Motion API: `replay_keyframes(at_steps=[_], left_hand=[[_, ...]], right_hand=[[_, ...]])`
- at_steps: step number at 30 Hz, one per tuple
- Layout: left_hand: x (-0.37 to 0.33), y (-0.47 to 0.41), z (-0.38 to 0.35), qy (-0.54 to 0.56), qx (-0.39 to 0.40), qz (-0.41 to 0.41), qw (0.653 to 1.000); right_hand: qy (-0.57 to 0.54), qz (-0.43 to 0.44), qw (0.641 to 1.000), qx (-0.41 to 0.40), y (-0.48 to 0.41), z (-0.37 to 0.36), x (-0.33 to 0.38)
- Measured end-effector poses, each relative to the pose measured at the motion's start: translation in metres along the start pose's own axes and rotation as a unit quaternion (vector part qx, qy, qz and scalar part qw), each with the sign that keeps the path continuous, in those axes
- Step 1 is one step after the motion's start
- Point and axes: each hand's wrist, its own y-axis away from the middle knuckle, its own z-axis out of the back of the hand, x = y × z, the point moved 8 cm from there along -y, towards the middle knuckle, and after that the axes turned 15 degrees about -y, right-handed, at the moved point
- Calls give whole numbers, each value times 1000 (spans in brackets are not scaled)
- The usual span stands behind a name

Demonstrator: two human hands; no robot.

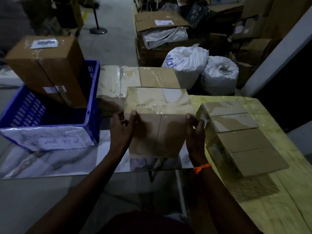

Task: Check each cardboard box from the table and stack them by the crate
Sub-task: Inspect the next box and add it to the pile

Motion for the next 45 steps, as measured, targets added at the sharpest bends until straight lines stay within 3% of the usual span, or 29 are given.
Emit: replay_keyframes(at_steps=[7,19,24,30,34,37,41,45], left_hand=[[17,27,-4,9,4,21,1000],[-19,59,-69,34,70,26,997],[-20,48,-58,39,82,18,996],[-33,34,9,-105,-1,-148,983],[-50,32,24,-65,24,-200,977],[-54,33,37,-51,-4,-165,985],[-42,28,62,-60,-12,-63,996],[0,11,80,-26,20,58,998]], right_hand=[[4,-34,999,-11,21,19,-29],[-9,-8,996,-92,-3,72,-12],[11,20,998,-64,-4,62,6],[77,89,993,5,22,-5,35],[87,139,984,66,53,-54,34],[85,166,976,109,71,-81,33],[105,117,979,126,52,-85,6],[224,113,964,90,16,-55,-26]])
